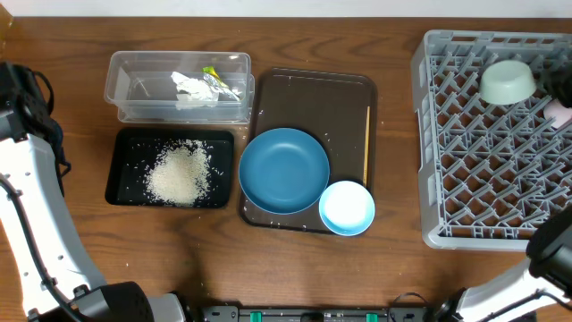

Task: Sort waste into correct bins and load items into the dishwasher rack
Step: 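Lower the green bowl into the rack's upper right area, then set the green bowl down in the rack's upper right and open the right gripper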

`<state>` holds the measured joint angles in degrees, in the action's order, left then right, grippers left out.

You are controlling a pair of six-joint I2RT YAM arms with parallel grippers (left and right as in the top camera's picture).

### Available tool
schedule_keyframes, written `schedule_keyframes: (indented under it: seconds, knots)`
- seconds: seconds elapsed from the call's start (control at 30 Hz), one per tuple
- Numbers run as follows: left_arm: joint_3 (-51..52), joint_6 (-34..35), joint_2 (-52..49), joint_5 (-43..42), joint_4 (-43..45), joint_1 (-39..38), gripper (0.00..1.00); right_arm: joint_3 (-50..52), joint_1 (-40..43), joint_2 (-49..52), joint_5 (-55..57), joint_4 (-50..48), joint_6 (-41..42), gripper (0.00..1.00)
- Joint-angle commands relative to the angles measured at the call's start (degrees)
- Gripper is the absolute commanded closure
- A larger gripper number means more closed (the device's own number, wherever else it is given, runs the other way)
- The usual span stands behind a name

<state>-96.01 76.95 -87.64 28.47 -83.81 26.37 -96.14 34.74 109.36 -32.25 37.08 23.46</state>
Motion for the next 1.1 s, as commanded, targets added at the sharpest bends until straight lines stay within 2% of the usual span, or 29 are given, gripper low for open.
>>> schedule_keyframes:
  seconds: [0.0, 0.27, 0.4, 0.5, 0.77, 1.07]
  knots:
    - [-0.11, 0.92, 0.39, 0.46, -0.35, 0.24, 0.08, 0.17, 0.44, -2.16, 4.61, 0.92, -1.46, 0.89]
    - [-0.11, 0.92, 0.39, 0.46, -0.35, 0.24, 0.08, 0.17, -1.09, -5.20, 5.14, 2.12, -1.53, 0.88]
    - [-0.11, 0.92, 0.39, 0.46, -0.35, 0.24, 0.08, 0.17, -4.09, -5.18, 5.62, -0.31, -5.55, 0.91]
    - [-0.11, 0.92, 0.39, 0.46, -0.35, 0.24, 0.08, 0.17, -8.61, -4.31, 10.84, -2.60, -8.55, 0.98]
    - [-0.11, 0.92, 0.39, 0.46, -0.35, 0.24, 0.08, 0.17, -18.69, 2.14, 25.81, -9.20, -11.08, 0.99]
    - [-0.11, 0.92, 0.39, 0.46, -0.35, 0.24, 0.08, 0.17, -18.99, 7.89, 31.34, -9.53, -10.64, 0.99]
